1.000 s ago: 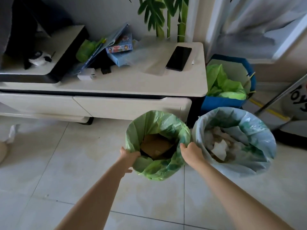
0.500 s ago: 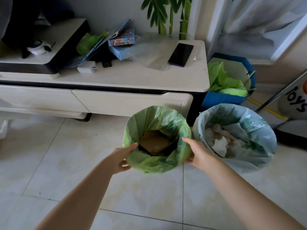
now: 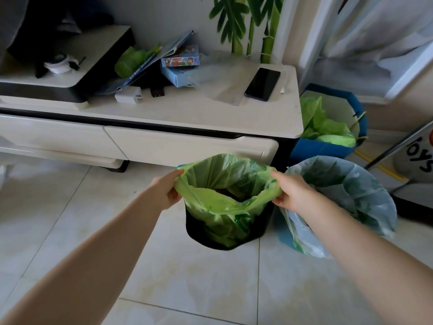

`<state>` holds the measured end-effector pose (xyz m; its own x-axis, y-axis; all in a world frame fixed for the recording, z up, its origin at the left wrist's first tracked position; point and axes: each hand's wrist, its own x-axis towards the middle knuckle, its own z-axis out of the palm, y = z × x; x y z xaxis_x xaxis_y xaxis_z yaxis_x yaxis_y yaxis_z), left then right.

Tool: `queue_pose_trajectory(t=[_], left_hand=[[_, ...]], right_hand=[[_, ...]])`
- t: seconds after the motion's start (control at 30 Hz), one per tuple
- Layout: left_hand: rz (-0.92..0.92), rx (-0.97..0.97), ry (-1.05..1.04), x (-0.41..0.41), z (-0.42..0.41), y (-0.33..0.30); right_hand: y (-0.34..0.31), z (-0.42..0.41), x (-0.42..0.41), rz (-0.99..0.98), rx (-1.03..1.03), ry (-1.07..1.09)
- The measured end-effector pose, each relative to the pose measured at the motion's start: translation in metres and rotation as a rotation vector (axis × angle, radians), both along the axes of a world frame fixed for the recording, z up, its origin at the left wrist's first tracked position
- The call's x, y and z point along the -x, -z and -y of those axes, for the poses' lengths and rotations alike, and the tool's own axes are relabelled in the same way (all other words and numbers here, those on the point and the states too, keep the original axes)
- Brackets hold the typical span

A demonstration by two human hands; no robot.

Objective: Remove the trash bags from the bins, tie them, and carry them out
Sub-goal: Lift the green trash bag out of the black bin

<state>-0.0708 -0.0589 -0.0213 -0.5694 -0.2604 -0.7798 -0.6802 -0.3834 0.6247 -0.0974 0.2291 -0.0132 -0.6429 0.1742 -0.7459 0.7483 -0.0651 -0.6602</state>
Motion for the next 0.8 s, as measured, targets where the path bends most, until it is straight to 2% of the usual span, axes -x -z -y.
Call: queue_pose_trajectory(t=[0.17, 0.3, 0.5, 0.8], left_hand=[[-0.101, 0.190, 0.022, 0.018, -0.003, -0.022], [-0.187, 0.257, 0.028, 0.016, 0.005, -0.040], [-0.298, 0.228, -0.084, 0.004, 0.017, -0.068], [-0.415, 0.200, -0.113, -0.025, 0.017, -0.117]], right_hand=[[-0.022, 0.002, 0.014, -0.151, 0.001, 0.000], [-0.043, -0.001, 0.011, -0.236, -0.005, 0.039], [-0.080, -0.009, 0.005, -0.306, 0.003, 0.149], [-0.131, -0.012, -0.020, -0.408, -0.013, 0.158]])
